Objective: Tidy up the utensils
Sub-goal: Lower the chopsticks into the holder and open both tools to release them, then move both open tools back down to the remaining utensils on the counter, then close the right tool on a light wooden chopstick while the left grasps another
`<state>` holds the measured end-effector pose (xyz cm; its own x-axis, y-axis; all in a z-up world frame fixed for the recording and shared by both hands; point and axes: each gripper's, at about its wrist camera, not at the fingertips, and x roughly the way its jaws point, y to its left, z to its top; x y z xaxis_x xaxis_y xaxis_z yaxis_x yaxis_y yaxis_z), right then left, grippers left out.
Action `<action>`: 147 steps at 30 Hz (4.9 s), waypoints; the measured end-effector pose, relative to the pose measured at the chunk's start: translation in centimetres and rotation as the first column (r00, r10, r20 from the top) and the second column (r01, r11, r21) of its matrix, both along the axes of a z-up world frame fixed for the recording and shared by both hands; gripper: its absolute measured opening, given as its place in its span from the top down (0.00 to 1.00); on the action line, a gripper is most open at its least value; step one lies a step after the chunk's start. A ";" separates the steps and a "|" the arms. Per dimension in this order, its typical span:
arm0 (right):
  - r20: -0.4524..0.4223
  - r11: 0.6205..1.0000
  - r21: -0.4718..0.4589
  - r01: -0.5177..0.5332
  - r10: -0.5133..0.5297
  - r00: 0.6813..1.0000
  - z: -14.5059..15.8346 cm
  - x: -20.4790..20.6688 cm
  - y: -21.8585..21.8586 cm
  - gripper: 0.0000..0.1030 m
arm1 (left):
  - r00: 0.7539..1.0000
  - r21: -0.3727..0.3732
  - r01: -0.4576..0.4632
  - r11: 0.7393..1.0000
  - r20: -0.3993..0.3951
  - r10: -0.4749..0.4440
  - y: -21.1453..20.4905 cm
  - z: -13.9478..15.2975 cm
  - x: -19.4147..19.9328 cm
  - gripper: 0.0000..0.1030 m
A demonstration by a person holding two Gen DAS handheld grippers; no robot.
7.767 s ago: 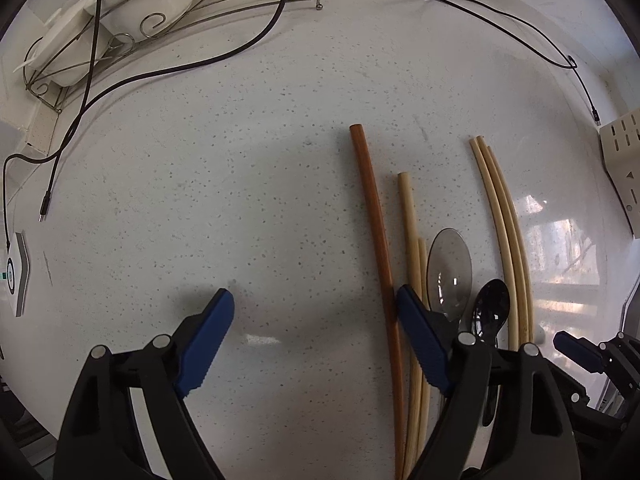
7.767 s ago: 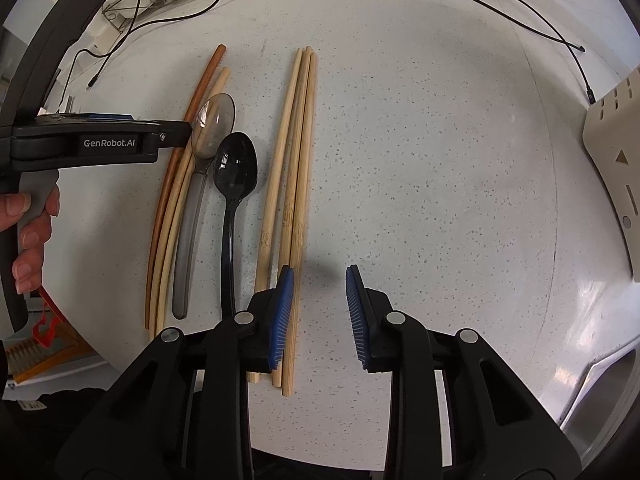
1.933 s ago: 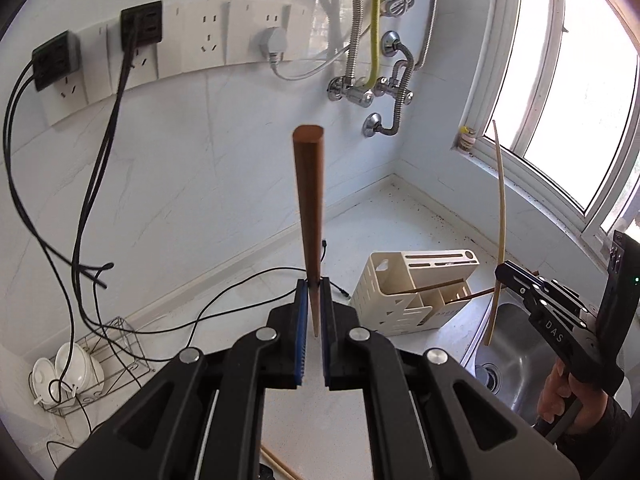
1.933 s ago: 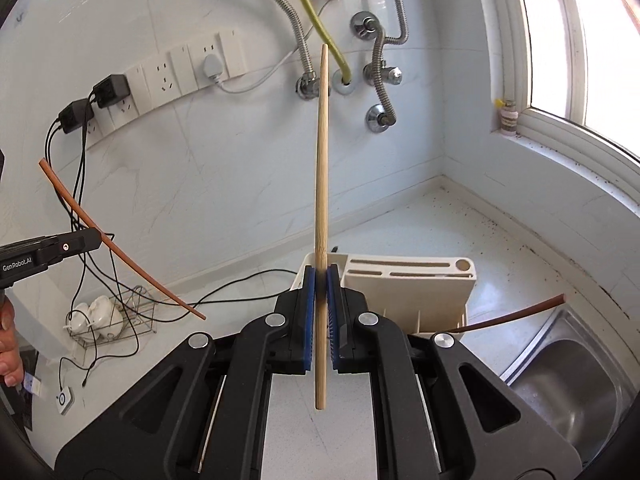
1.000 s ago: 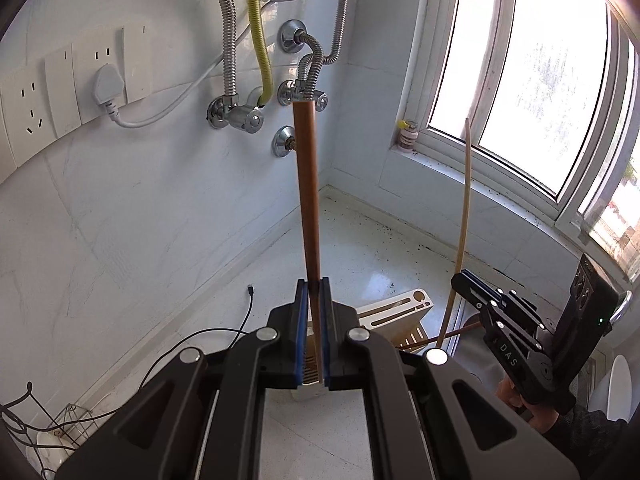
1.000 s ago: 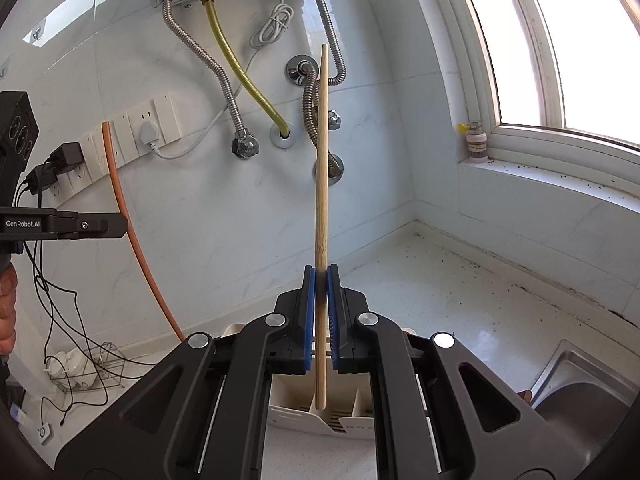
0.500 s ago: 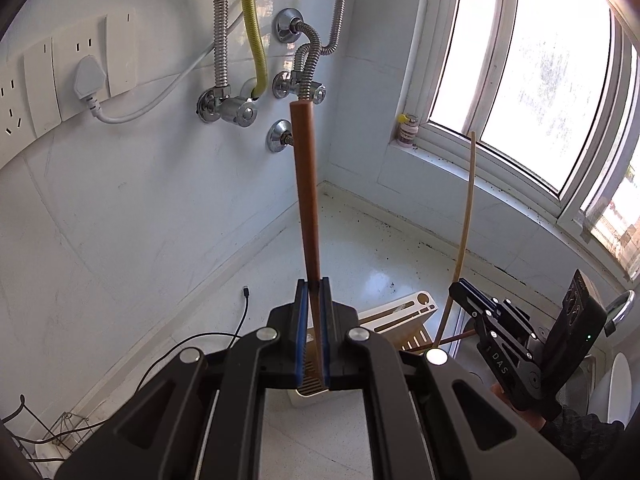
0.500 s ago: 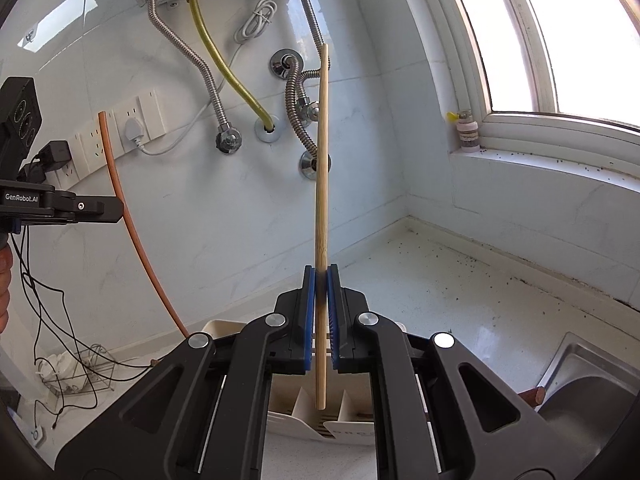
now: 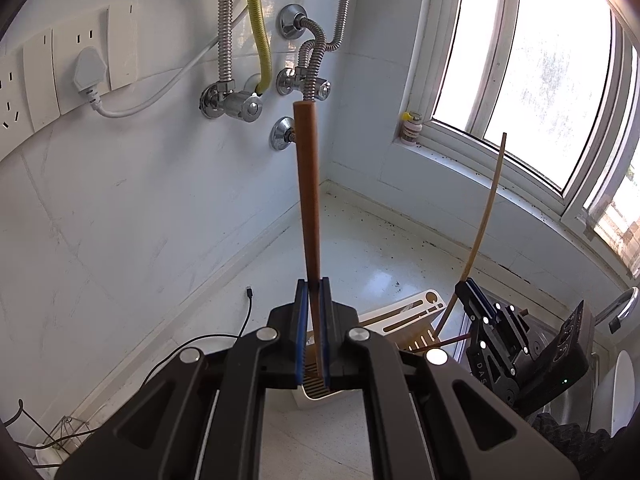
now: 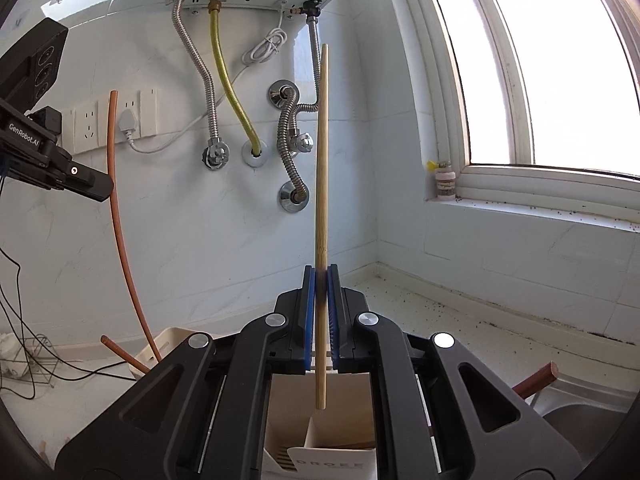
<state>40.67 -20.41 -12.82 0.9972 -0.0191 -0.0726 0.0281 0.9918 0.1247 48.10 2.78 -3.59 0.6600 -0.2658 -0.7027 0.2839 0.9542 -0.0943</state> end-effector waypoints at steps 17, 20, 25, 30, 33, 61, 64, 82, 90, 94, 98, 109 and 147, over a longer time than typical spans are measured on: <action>0.029 0.997 -0.051 0.059 -0.057 0.998 -2.3 0.4 1.0 0.94 | 0.999 -0.021 0.027 0.999 -0.039 -0.027 -0.3 -2.2 1.5 0.95; 0.026 0.997 -0.052 0.059 -0.057 0.998 -2.5 0.4 1.0 0.94 | 0.998 -0.022 0.031 0.999 -0.046 -0.032 -0.4 -2.5 1.7 0.95; 0.012 0.997 -0.068 0.043 -0.042 0.999 -3.0 0.6 1.2 0.89 | 0.999 0.045 0.024 0.999 -0.037 -0.022 -1.1 -3.0 1.6 0.79; 0.104 0.994 -0.070 0.085 -0.077 0.992 -2.3 -1.2 1.9 0.21 | 0.996 0.097 -0.004 0.995 0.088 -0.005 -1.5 -2.1 -0.1 0.22; 0.136 0.993 -0.088 0.083 -0.071 0.988 -1.6 -1.9 2.4 0.24 | 0.992 0.087 -0.024 0.996 0.123 0.013 -1.1 -1.4 -0.5 0.18; 0.219 0.994 -0.107 0.004 0.019 0.976 4.4 -6.9 3.4 0.24 | 0.957 0.029 -0.194 0.981 0.225 0.183 4.7 4.4 -8.5 0.17; 0.219 0.994 -0.105 -0.032 0.055 0.974 4.7 -7.5 4.4 0.24 | 0.945 0.047 -0.232 0.972 0.247 0.214 5.7 5.0 -10.8 0.17; 0.117 0.925 -0.092 -0.370 0.379 0.918 4.5 -9.2 16.5 0.23 | 0.768 -0.014 -0.610 0.792 0.237 0.596 18.1 2.3 -24.1 0.05; -0.016 0.867 -0.055 -0.496 0.496 0.868 2.3 -8.8 21.2 0.23 | 0.692 -0.020 -0.717 0.697 0.098 0.715 22.5 -1.8 -28.0 0.05; -0.107 0.842 -0.006 -0.539 0.536 0.838 1.1 -8.3 22.7 0.23 | 0.674 -0.006 -0.738 0.675 0.033 0.738 23.6 -4.1 -29.7 0.05; -0.197 0.820 0.026 -0.572 0.565 0.801 -0.4 -8.1 23.8 0.23 | 0.658 0.020 -0.752 0.659 -0.043 0.752 24.5 -6.8 -30.9 0.05; -0.514 0.742 0.115 -0.661 0.614 0.599 -5.6 -7.3 27.2 0.23 | 0.606 0.071 -0.757 0.649 -0.295 0.739 26.3 -15.8 -31.6 0.05; -0.856 0.744 0.086 -0.663 0.396 0.333 -15.6 -7.7 28.5 0.36 | 0.571 0.219 -0.590 0.777 -0.567 0.594 22.5 -29.0 -27.3 0.10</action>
